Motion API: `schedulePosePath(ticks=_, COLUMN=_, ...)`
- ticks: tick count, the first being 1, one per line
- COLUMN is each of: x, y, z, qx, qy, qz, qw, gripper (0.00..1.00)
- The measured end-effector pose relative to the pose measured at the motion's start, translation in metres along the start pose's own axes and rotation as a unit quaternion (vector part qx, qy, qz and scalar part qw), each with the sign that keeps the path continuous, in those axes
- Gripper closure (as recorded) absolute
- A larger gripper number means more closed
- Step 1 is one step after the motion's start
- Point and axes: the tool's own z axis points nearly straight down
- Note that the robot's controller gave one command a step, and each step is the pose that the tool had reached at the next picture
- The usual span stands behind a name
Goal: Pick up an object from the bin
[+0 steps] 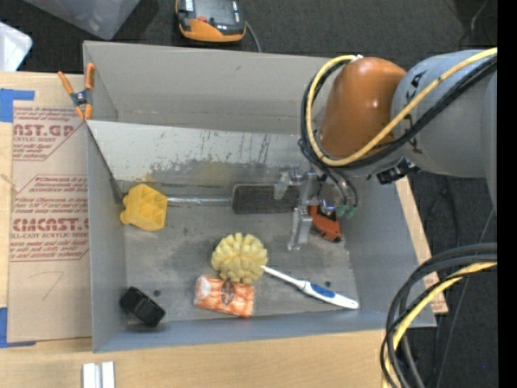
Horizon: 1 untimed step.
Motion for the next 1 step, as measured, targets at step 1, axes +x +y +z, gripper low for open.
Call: schedulePosePath(ticks=1, x=-0.0014, y=-0.0001, z=-0.005, qx=0.0, qy=-0.0036, qz=0.0, qw=1.0, gripper=0.0)
